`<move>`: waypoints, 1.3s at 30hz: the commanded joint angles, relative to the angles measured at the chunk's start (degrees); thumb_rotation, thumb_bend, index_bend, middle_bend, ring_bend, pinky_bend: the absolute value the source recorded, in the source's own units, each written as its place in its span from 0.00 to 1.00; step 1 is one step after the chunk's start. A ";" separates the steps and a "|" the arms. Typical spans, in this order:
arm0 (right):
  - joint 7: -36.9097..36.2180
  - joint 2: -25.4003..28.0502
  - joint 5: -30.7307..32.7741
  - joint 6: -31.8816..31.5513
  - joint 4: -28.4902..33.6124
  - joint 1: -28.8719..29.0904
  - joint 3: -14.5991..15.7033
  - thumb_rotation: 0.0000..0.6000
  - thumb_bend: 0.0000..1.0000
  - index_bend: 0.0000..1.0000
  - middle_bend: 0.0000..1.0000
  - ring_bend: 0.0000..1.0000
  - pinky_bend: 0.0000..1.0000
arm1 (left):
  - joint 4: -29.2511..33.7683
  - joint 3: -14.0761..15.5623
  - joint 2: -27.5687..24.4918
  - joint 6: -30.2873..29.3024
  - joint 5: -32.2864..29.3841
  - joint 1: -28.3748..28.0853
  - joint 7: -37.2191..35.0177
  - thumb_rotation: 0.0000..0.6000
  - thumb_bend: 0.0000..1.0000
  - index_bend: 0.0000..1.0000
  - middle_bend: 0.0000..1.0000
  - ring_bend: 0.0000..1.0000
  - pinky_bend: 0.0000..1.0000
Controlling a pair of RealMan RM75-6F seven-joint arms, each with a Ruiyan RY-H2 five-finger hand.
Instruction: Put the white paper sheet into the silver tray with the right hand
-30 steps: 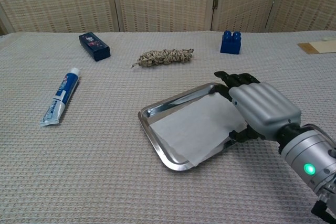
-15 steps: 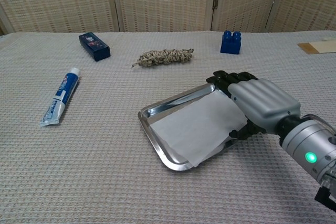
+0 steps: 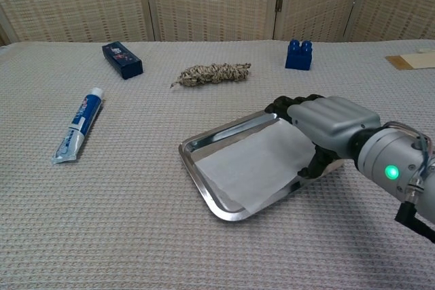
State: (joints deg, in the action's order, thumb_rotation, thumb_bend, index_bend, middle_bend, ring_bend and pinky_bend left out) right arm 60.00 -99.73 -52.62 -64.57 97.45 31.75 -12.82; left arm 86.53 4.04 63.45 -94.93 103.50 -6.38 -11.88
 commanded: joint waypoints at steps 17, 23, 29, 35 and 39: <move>11.71 6.85 34.47 2.76 7.39 17.03 -3.12 1.00 0.30 0.00 0.00 0.00 0.00 | 0.04 0.09 -0.32 -0.35 0.07 0.00 -1.73 1.00 0.44 0.00 0.00 0.00 0.00; 9.25 10.13 37.44 3.22 10.12 19.50 -2.13 1.00 0.30 0.00 0.00 0.00 0.00 | 0.13 0.07 -0.35 -0.20 -0.04 -0.03 -1.72 1.00 0.44 0.00 0.00 0.00 0.00; 6.42 14.90 39.03 3.85 13.81 20.95 -0.31 1.00 0.30 0.00 0.00 0.00 0.00 | 0.02 0.07 -0.26 -0.11 -0.02 -0.06 -1.56 1.00 0.44 0.00 0.00 0.00 0.00; 1.93 18.57 37.87 7.07 16.45 20.92 3.02 1.00 0.30 0.00 0.00 0.00 0.00 | 0.23 0.13 -0.17 -0.31 0.26 0.05 -0.95 1.00 0.44 0.00 0.00 0.00 0.00; -4.85 22.28 25.69 9.84 19.50 16.77 5.93 1.00 0.30 0.00 0.02 0.01 0.01 | 0.35 0.08 -0.16 -0.56 0.31 0.12 -0.99 1.00 0.44 0.00 0.00 0.00 0.00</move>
State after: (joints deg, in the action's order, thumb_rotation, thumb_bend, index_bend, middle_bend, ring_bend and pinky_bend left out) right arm 60.43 -80.72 -17.61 -57.16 114.21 51.72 -9.59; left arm 86.87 4.12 63.29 -95.48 103.80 -6.27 -12.85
